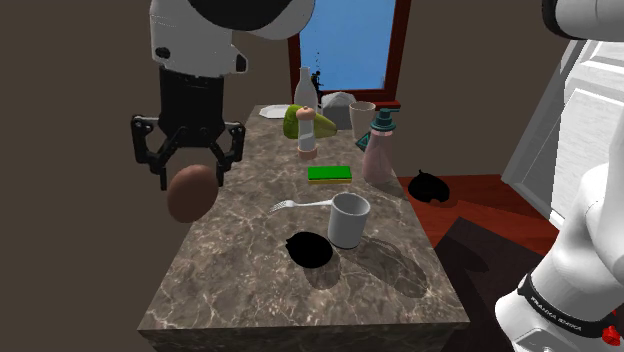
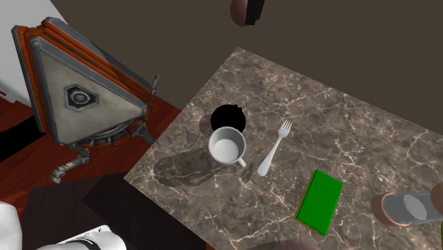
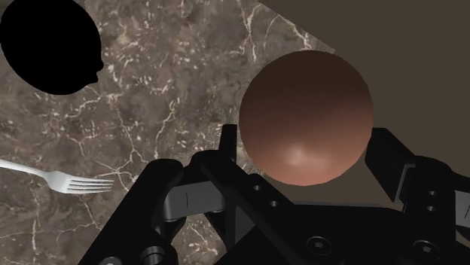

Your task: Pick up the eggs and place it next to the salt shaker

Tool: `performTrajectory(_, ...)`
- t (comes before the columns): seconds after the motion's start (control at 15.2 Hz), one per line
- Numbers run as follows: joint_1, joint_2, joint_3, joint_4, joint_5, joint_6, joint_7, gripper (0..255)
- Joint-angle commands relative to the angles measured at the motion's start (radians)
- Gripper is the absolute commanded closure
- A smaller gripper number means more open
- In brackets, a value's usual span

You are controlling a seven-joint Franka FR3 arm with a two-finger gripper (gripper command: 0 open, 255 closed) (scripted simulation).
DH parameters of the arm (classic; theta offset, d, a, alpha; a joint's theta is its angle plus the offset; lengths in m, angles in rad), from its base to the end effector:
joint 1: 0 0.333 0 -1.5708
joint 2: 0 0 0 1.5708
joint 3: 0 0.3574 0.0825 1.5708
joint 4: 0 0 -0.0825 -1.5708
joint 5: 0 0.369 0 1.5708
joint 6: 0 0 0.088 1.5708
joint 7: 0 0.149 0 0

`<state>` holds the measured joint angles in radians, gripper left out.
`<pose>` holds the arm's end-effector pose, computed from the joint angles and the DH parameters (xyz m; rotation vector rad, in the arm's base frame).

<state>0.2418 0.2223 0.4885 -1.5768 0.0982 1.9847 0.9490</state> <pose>0.4939 0.4169 0.5468 -2.8284 0.3842 0.0079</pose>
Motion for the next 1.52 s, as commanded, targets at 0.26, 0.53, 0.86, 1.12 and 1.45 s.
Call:
performTrajectory(0.26,0.005,0.006,0.001,0.092,-0.008,-0.085,0.016,255)
performTrajectory(0.53,-0.024,0.003,-0.012,0.113,0.005,-0.116,-0.026,255)
performTrajectory(0.86,-0.098,0.006,-0.049,0.127,0.032,-0.147,-0.137,255)
performTrajectory(1.12,-0.150,0.028,-0.079,0.163,0.043,-0.180,-0.218,255)
performTrajectory(1.45,-0.208,0.081,-0.113,0.245,0.046,-0.231,-0.310,255)
